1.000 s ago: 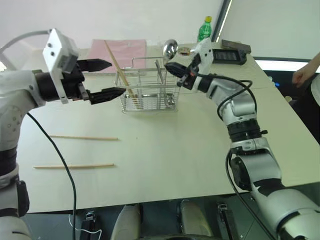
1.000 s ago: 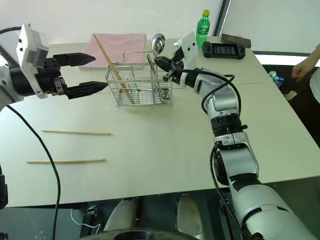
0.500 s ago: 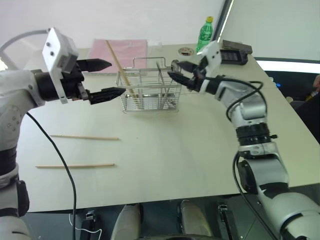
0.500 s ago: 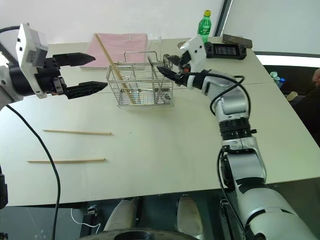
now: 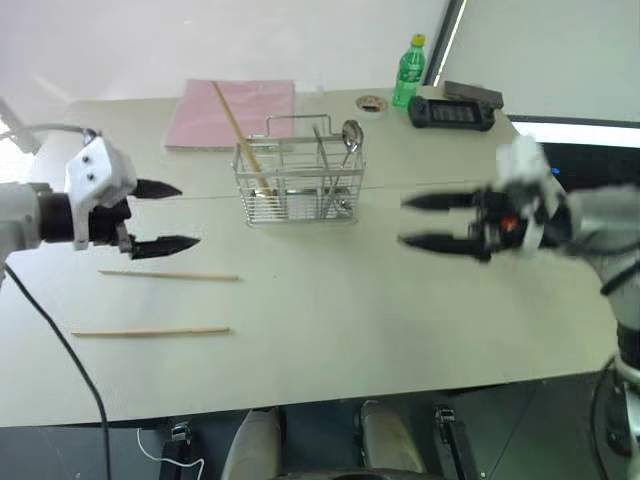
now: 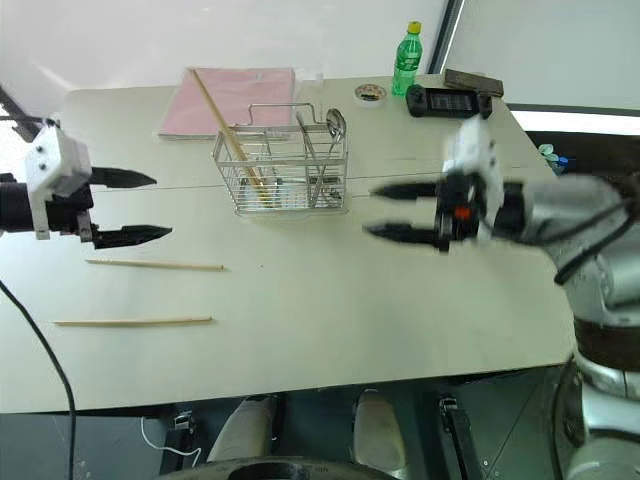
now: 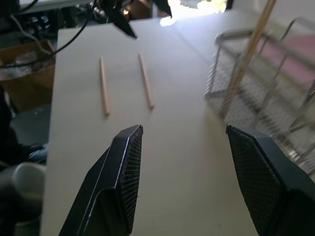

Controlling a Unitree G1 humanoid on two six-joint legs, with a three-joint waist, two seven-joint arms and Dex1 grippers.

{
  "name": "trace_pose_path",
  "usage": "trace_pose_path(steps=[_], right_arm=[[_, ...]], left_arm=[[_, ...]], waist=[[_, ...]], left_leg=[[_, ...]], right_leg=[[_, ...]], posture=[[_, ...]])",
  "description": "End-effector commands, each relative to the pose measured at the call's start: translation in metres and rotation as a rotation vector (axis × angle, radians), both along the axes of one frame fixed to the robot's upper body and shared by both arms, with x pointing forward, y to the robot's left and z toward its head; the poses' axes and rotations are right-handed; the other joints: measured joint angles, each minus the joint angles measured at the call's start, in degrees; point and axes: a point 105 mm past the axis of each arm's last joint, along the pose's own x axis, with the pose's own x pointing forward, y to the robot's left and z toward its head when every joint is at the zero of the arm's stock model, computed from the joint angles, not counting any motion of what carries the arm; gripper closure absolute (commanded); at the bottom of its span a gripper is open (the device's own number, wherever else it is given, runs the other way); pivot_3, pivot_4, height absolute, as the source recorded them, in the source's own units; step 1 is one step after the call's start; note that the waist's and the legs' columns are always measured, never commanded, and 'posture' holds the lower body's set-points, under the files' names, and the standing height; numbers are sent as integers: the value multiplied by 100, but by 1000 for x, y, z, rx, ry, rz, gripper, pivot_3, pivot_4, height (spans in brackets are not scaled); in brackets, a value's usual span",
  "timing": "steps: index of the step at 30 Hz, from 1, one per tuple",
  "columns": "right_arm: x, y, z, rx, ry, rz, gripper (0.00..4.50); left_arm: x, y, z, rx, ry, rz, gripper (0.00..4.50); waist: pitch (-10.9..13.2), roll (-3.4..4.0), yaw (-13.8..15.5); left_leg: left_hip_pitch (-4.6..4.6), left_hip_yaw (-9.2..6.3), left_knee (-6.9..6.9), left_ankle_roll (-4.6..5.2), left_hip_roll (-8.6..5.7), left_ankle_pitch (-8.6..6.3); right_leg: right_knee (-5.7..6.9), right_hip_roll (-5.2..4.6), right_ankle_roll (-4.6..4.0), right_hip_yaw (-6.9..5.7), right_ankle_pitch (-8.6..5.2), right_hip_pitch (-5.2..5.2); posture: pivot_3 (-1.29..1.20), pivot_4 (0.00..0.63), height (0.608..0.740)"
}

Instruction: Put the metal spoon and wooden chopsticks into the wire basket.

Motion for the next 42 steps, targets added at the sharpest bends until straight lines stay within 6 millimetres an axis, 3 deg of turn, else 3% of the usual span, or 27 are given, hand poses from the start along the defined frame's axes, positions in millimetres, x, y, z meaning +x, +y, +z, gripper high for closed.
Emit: trace_pose_path(steps=[1, 8, 17, 21, 29, 34, 37, 42], right_arm=[[-11, 7, -5, -27, -59, 21, 1728], [-7, 11, -18, 13, -60, -64, 1728], [-18, 12, -22, 38, -32, -108, 1728], [-22, 10, -24, 42, -21, -129, 1728], [-34, 7, -31, 6, 12, -115, 1728], [-36, 7, -32, 8, 14, -118, 1728], [-35, 7, -31, 14, 9, -125, 1689], [-33, 8, -31, 17, 4, -131, 1689]], left_arm=[[2, 3, -18, 87, 26, -58, 0], [22, -14, -54, 223, 64, -218, 0], [42, -7, -78, 357, 125, -314, 0], [48, -14, -87, 405, 141, -377, 0], [43, -22, -112, 509, 195, -516, 0], [42, -24, -118, 536, 208, -554, 0], [41, -24, -119, 517, 232, -556, 873], [40, -22, -119, 501, 283, -524, 3416]], waist=[[2, 3, 13], [-1, -3, 127], [-3, -5, 135], [-4, -7, 144], [-5, -10, 148], [-10, -6, 134], [-13, -3, 138], [-20, 2, 170]], left_leg=[[-4, 1, 2, 0, 0, 0], [-10, 3, 10, 0, 2, 0], [-11, 2, 10, 1, 2, 1], [-10, 1, 12, 1, 4, 1], [-10, -1, 15, 2, 4, 0], [-4, -1, 15, 3, 4, 0], [-3, -1, 15, 3, 4, 0], [0, -2, 19, 4, 5, 1]], right_leg=[[0, 0, -2, 0, 1, -4], [-4, 0, -7, -1, 5, -7], [-2, 3, 12, -3, 14, -5], [1, 5, 14, -5, 15, -3], [1, 5, 17, -5, 16, 0], [2, 5, 17, -5, 16, 6], [3, 5, 17, -5, 16, 9], [7, 5, 16, -9, 15, 17]], posture=[[0, 150, 731], [0, 150, 731], [0, 150, 731], [0, 150, 731], [0, 150, 731], [0, 150, 731], [0, 150, 731], [0, 150, 731]])
